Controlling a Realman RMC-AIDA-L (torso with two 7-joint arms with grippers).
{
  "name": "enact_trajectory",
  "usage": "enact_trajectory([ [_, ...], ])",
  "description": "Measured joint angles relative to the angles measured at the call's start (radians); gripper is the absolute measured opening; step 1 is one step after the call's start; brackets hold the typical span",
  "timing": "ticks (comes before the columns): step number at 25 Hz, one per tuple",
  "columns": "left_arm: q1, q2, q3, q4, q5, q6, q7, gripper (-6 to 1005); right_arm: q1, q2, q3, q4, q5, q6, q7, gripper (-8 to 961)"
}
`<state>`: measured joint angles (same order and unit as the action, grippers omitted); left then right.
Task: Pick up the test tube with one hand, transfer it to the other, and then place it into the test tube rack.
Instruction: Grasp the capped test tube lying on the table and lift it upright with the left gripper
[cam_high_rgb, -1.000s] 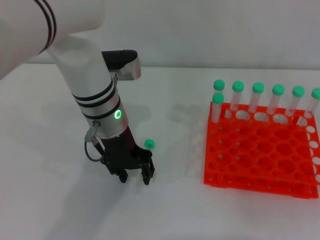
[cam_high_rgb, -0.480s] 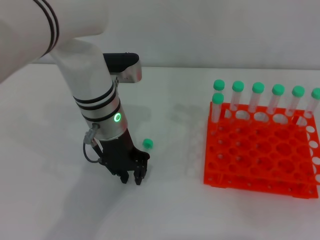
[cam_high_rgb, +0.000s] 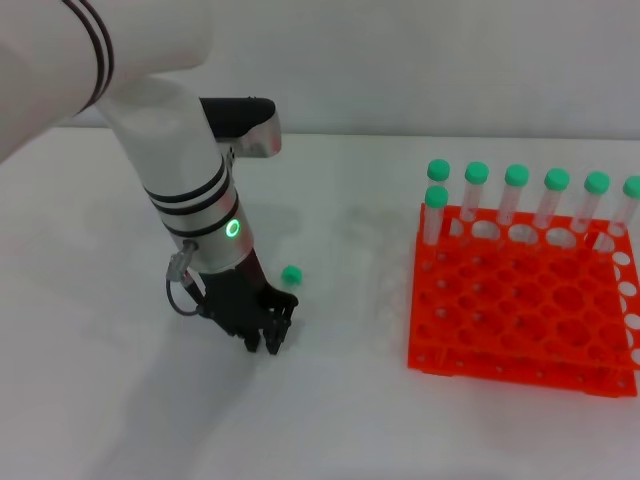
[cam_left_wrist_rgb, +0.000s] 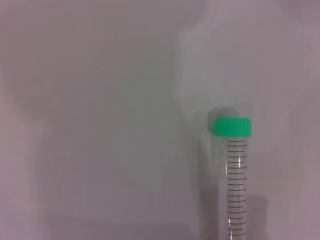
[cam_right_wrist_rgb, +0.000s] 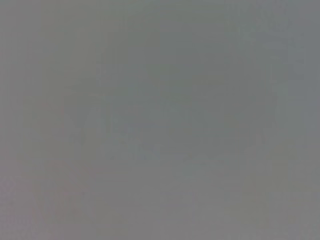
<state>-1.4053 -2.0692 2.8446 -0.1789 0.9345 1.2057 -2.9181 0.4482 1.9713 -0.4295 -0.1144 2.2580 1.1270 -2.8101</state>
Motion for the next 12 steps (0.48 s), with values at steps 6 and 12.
enact_trajectory([
  [6, -0.003, 0.020, -0.001, -0.020, -0.137, -0.066, 0.104, 180, -0.003, -0.005, 0.000, 0.001, 0.000, -0.001, 0.000, 826],
  [12, 0.038, 0.015, -0.001, -0.131, -0.483, -0.210, 0.363, 180, -0.003, -0.006, 0.002, 0.001, 0.007, -0.001, 0.000, 826],
])
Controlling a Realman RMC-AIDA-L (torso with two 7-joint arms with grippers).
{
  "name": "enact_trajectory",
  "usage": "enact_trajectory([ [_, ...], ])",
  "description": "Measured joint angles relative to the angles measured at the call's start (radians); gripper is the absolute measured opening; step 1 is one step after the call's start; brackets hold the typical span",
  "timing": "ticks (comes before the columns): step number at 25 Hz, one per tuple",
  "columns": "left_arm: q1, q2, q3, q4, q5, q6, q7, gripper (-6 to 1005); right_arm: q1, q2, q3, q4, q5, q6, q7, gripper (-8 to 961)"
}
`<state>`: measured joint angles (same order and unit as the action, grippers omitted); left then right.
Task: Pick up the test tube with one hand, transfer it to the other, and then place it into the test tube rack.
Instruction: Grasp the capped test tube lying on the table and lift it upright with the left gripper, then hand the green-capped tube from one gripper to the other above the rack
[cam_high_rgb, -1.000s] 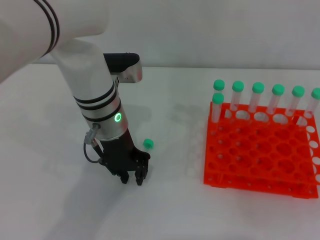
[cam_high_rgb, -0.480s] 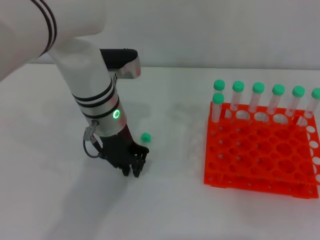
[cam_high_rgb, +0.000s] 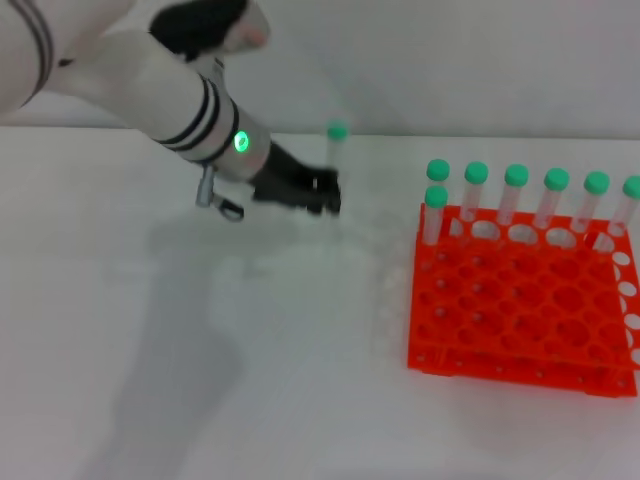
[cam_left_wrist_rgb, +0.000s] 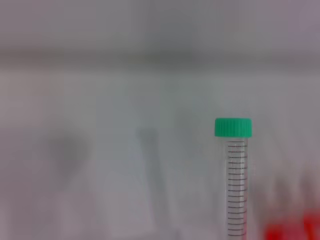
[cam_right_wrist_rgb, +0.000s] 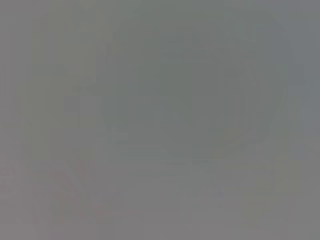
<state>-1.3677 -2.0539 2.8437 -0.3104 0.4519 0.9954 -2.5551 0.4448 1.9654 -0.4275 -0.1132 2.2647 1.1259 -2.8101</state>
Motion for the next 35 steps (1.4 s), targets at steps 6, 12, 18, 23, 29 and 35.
enact_trajectory([
  [6, 0.166, -0.009, 0.000, -0.013, -0.650, -0.115, 0.501, 180, 0.002, 0.007, 0.001, 0.001, 0.054, -0.005, 0.057, 825],
  [12, 0.376, -0.021, 0.000, 0.095, -1.253, 0.007, 1.069, 180, -0.003, 0.017, 0.007, -0.009, 0.059, -0.016, 0.152, 824],
  [18, 0.496, -0.025, -0.001, 0.290, -1.455, 0.192, 1.546, 179, -0.030, -0.005, -0.029, -0.084, 0.020, -0.037, 0.412, 823],
  [23, 0.501, -0.035, -0.001, 0.457, -1.389, 0.204, 1.819, 179, -0.070, -0.084, -0.135, -0.191, -0.130, 0.001, 0.724, 822],
  [29, 0.426, -0.041, -0.004, 0.633, -1.299, 0.003, 1.957, 179, -0.074, -0.154, -0.171, -0.272, -0.334, 0.264, 0.865, 820],
  [35, 0.377, -0.048, -0.004, 0.652, -1.191, -0.093, 1.969, 179, -0.024, -0.135, -0.184, -0.346, -0.477, 0.379, 0.903, 817],
])
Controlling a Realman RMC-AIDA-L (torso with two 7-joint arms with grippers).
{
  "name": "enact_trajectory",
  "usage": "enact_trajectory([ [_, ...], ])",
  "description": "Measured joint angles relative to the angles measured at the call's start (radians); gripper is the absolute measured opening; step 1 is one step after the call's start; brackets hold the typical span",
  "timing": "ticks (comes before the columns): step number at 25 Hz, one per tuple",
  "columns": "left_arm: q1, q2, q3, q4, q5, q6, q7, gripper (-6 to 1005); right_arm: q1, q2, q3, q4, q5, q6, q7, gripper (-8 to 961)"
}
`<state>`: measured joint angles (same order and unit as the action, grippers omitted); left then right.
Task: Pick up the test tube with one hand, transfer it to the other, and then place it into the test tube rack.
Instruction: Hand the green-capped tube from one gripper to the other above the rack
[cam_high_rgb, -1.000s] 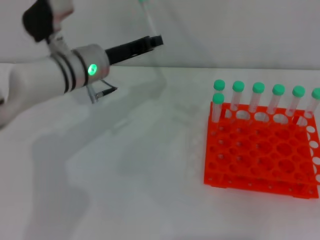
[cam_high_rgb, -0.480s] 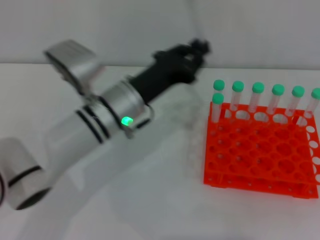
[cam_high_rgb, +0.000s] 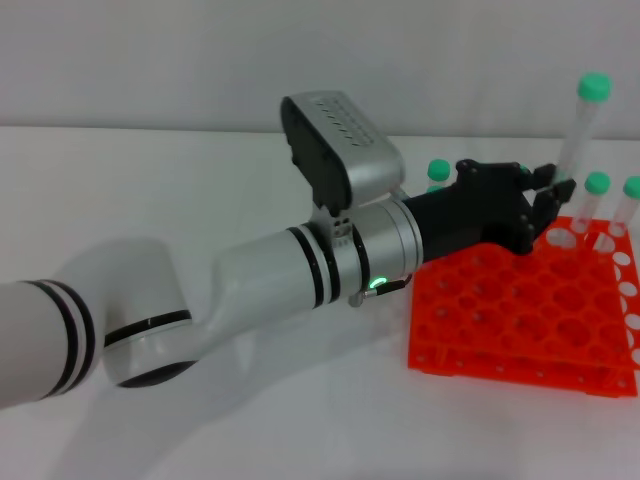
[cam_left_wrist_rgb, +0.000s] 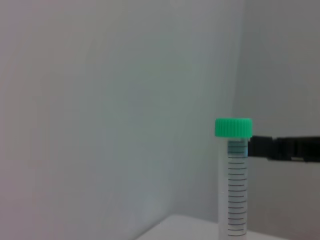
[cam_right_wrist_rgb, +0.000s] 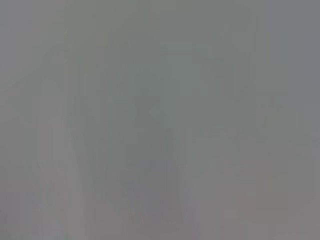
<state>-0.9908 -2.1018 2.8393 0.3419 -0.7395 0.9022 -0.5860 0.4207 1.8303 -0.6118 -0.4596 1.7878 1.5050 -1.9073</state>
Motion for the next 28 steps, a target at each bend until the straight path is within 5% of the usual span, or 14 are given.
enact_trajectory([
  [16, -0.016, -0.001, -0.009, 0.010, 0.042, -0.040, 0.038, 178, 0.098, 0.024, -0.136, -0.047, -0.099, 0.070, 0.036, 794],
  [28, -0.009, -0.002, -0.009, 0.015, 0.041, -0.040, 0.039, 178, 0.119, 0.072, -0.136, -0.059, -0.106, 0.102, 0.029, 744],
])
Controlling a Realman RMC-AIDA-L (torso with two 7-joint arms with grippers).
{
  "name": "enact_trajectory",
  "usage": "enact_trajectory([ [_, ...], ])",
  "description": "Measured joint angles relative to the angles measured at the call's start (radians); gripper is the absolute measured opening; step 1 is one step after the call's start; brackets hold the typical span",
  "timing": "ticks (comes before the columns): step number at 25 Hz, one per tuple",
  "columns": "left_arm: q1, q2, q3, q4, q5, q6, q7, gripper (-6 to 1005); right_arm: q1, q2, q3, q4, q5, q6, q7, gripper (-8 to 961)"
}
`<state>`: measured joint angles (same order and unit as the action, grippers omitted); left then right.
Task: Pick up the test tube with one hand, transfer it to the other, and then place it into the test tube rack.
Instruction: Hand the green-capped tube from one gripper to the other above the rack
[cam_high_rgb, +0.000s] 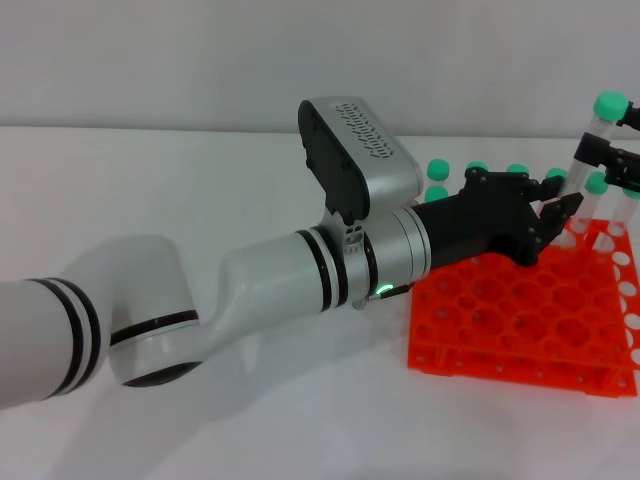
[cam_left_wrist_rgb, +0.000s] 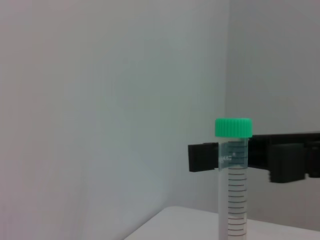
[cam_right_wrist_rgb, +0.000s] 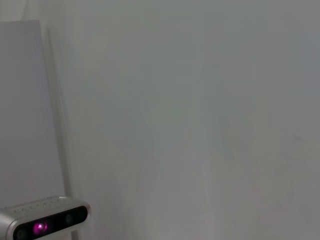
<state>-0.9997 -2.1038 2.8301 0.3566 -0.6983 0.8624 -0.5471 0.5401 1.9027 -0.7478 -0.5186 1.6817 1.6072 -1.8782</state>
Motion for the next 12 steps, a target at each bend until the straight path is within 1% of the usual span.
enact_trajectory([
  [9, 0.011, -0.001, 0.000, 0.011, 0.000, 0.001, 0.001, 178, 0.009, 0.011, 0.005, -0.001, -0.001, -0.019, -0.012, 707],
  [12, 0.016, -0.001, 0.000, 0.011, 0.000, 0.004, 0.001, 178, 0.000, 0.012, 0.008, -0.001, 0.007, -0.014, -0.054, 561],
])
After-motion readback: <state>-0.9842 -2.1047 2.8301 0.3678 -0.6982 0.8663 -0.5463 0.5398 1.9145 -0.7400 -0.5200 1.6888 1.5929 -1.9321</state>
